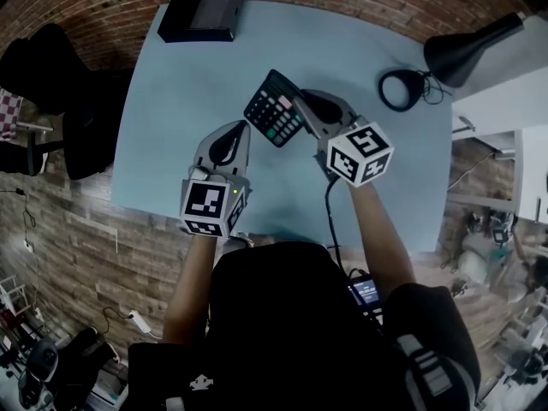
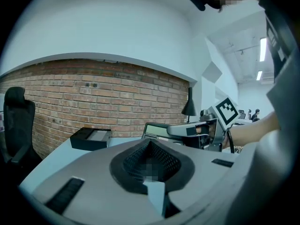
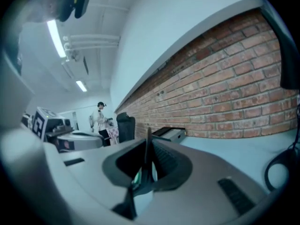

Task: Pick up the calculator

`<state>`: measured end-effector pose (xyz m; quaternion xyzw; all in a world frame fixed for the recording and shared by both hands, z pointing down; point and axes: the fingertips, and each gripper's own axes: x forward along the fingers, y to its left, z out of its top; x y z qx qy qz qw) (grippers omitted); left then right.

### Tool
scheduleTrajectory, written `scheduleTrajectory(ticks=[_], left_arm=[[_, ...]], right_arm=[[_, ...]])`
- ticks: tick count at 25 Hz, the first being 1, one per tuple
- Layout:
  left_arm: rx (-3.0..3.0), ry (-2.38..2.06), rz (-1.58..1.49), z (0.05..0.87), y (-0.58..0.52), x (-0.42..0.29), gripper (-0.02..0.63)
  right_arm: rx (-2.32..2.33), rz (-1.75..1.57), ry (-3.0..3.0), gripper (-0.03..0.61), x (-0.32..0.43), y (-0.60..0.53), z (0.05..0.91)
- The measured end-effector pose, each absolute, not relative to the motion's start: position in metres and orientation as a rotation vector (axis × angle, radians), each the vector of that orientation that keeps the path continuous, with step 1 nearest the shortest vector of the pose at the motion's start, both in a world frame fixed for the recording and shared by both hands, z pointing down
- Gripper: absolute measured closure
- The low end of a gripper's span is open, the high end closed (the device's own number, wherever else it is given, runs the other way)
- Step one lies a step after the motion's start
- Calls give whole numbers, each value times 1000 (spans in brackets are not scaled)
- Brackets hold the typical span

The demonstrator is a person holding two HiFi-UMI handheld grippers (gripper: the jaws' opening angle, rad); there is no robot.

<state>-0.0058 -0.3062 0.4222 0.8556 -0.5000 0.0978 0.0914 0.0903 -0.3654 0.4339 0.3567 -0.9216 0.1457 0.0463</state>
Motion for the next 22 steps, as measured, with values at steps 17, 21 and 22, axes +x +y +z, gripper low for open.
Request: scheduleTrajectory(ticks=[17, 21, 22], left_arm=[[2598, -1541, 170, 386, -312, -2, 606], [2607, -1557, 152, 378, -309, -14, 606], [2610, -1558, 146, 376, -308, -17, 606]], right_arm=[[1109, 262, -2861, 534, 88, -347, 388], [1105, 240, -2875, 534, 76, -340, 377], [1110, 238, -2872, 534, 74, -339, 376]])
